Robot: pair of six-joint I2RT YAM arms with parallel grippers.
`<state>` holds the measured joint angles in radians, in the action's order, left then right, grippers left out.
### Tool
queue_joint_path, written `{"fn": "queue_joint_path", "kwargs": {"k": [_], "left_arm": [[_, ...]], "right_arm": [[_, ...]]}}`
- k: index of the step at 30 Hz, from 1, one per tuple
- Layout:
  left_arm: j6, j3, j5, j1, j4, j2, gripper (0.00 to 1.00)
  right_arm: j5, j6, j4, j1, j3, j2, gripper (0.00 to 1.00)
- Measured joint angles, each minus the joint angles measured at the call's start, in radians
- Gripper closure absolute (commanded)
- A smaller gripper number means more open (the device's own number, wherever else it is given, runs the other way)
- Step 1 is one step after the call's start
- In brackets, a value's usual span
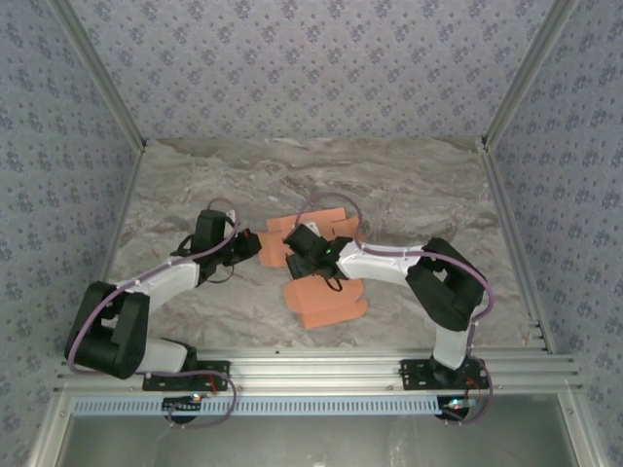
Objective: Fold the paper box
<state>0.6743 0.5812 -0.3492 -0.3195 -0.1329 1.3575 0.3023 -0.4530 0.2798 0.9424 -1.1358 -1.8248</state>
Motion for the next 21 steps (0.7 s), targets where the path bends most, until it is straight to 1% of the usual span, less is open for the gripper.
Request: {"fn": "queue_joint_path", "kwargs": {"k": [5,7,10,13,17,19,21], "left_arm": [[-0.011,-0.023,0.011,-0.023,-0.041,0.000,1.00],[-0.015,-0.029,0.026,-0.040,-0.060,0.000,1.00],[-0.024,-0.035,0.060,-0.074,-0.089,-0.005,1.00],[-0.031,-0.048,0.098,-0.102,-0.116,-0.027,1.00],[-0.037,-0.076,0.148,-0.119,-0.156,-0.060,1.00],[-0.038,-0.098,0.185,-0.132,-0.180,-0.077,1.00],[-0.039,-0.125,0.223,-0.154,-0.209,-0.098,1.00]], "right_arm": [[-0.006,-0.008,0.002,-0.003,0.013,0.005,0.17],[-0.026,-0.012,0.009,-0.008,0.014,0.024,0.18],[-0.092,-0.016,0.021,-0.035,0.021,0.088,0.18],[-0.166,-0.044,0.045,-0.089,0.011,0.165,0.21],[-0.244,-0.179,0.106,-0.195,-0.056,0.217,0.16],[-0.271,-0.280,0.116,-0.244,-0.078,0.231,0.14],[-0.286,-0.430,0.126,-0.284,-0.089,0.241,0.14]]}}
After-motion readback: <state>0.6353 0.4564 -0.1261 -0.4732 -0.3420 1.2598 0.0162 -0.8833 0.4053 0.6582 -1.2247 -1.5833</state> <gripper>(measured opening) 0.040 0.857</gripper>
